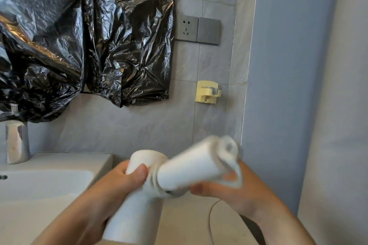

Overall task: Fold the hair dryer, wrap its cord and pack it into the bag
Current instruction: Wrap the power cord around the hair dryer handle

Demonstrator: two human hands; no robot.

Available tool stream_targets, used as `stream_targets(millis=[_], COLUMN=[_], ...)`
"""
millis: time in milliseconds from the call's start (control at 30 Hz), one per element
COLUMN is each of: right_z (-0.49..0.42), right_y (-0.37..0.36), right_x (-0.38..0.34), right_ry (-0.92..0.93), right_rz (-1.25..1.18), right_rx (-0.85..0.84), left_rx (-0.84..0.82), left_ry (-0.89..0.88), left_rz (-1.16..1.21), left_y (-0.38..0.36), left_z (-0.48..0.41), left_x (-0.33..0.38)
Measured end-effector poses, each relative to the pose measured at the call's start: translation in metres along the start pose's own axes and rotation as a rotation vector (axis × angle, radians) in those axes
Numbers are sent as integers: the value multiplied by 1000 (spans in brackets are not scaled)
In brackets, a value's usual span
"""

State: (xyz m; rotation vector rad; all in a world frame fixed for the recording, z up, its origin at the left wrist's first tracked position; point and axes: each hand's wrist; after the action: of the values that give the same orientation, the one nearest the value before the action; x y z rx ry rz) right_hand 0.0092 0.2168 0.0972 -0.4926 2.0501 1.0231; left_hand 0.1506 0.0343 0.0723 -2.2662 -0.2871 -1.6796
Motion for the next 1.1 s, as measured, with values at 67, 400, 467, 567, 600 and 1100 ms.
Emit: stream_targets(millis=[67, 400, 467, 567, 600, 1100], right_z=[-1, 4, 6, 7, 8, 13], right_y=[4, -11, -18, -27, -27, -29], right_x=[0, -16, -21, -29, -32, -47], right_ry=[-33, -106, -113, -149, -164, -107], right_rz=[-59, -39, -24, -61, -53, -541], right_rx=[20, 112, 133, 151, 152, -63], left_rx=[37, 502, 617, 747, 774, 922], left_ry=[-92, -142, -202, -319, -354, -792], left_rz=[-153, -1019, -963, -748, -715, -468], left_y=[-1, -21, -22, -23, -24, -13], left_z=[1, 7, 5, 7, 7, 7], left_x=[6, 16, 12, 11, 12, 16])
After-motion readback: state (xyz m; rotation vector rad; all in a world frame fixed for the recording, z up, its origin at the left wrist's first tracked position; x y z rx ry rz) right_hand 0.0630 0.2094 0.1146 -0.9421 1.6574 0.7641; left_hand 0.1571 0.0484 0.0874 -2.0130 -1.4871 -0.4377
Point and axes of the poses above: each hand's wrist, its own z-axis away from the middle knuckle, its own y-axis out of the back of the hand, x = y × z, and after that the axes turned 4 degrees about z, right-handed
